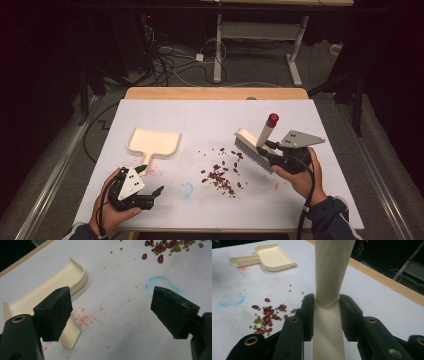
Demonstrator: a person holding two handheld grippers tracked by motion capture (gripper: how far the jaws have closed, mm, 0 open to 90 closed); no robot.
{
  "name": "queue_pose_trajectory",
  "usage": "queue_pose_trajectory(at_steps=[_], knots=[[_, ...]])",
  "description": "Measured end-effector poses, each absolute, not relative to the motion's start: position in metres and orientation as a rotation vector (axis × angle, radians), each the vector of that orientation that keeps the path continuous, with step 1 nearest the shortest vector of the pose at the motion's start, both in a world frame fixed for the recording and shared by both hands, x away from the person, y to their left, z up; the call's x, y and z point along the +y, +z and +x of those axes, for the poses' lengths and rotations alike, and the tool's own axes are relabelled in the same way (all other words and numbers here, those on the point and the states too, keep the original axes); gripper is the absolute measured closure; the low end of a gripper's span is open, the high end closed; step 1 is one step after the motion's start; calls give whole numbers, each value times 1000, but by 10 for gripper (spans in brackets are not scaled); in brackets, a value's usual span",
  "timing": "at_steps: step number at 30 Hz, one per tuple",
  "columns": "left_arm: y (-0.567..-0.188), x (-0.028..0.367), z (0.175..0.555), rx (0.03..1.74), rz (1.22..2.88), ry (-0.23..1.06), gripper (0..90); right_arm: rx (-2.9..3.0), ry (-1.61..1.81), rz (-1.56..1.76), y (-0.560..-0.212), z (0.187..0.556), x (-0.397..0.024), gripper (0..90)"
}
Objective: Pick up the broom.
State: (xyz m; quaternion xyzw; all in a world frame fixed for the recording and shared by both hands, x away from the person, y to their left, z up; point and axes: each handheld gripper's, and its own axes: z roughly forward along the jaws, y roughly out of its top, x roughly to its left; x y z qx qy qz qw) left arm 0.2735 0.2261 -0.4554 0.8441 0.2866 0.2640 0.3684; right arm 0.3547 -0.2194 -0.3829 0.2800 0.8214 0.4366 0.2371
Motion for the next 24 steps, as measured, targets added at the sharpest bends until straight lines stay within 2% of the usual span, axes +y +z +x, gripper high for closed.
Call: queue_pose_trajectory(at_steps=[24], knots=[[-457,233,275,771,2168,661,168,2211,1119,772,-396,380,-203,677]])
